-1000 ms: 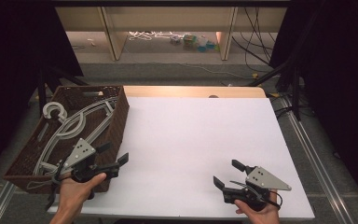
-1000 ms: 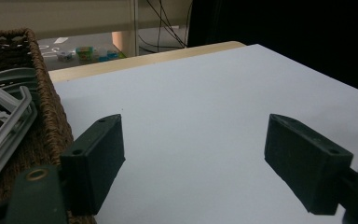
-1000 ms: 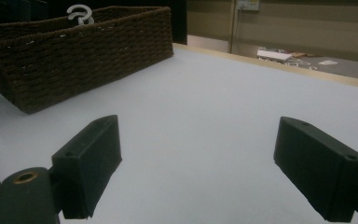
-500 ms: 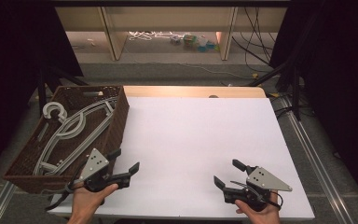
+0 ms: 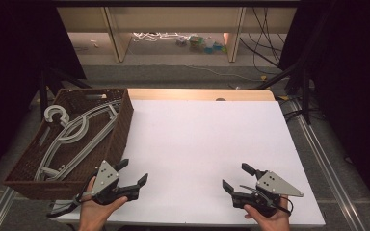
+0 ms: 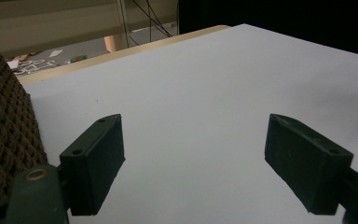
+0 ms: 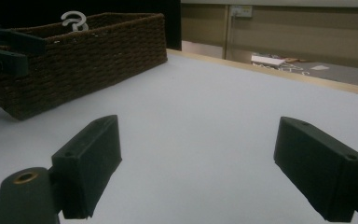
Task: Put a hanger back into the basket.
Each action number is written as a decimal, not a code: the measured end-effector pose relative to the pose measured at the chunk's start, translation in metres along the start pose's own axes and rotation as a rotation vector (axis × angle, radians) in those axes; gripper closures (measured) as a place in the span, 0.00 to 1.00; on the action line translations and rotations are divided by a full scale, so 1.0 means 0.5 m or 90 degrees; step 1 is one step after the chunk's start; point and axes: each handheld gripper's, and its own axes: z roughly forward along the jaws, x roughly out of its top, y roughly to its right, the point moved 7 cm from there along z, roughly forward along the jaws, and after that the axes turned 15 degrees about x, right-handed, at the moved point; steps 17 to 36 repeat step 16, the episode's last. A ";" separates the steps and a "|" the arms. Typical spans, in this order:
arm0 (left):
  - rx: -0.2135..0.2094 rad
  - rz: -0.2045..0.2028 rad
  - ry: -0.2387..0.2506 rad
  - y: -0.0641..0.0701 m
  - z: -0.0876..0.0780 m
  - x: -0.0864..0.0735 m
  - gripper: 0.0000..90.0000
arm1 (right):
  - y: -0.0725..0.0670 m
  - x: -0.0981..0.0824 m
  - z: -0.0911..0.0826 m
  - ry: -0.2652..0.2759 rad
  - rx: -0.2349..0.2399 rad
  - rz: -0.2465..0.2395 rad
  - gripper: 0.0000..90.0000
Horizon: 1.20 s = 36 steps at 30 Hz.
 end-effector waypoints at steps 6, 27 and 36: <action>-0.007 0.001 -0.001 0.003 0.003 -0.002 0.22 | 0.002 0.001 0.002 0.007 0.002 -0.003 0.17; -0.002 0.000 0.001 0.000 0.002 0.000 0.22 | 0.001 0.000 0.002 0.006 -0.001 -0.003 0.17; -0.002 0.000 0.001 0.000 0.002 0.000 0.22 | 0.001 0.000 0.002 0.006 -0.001 -0.003 0.17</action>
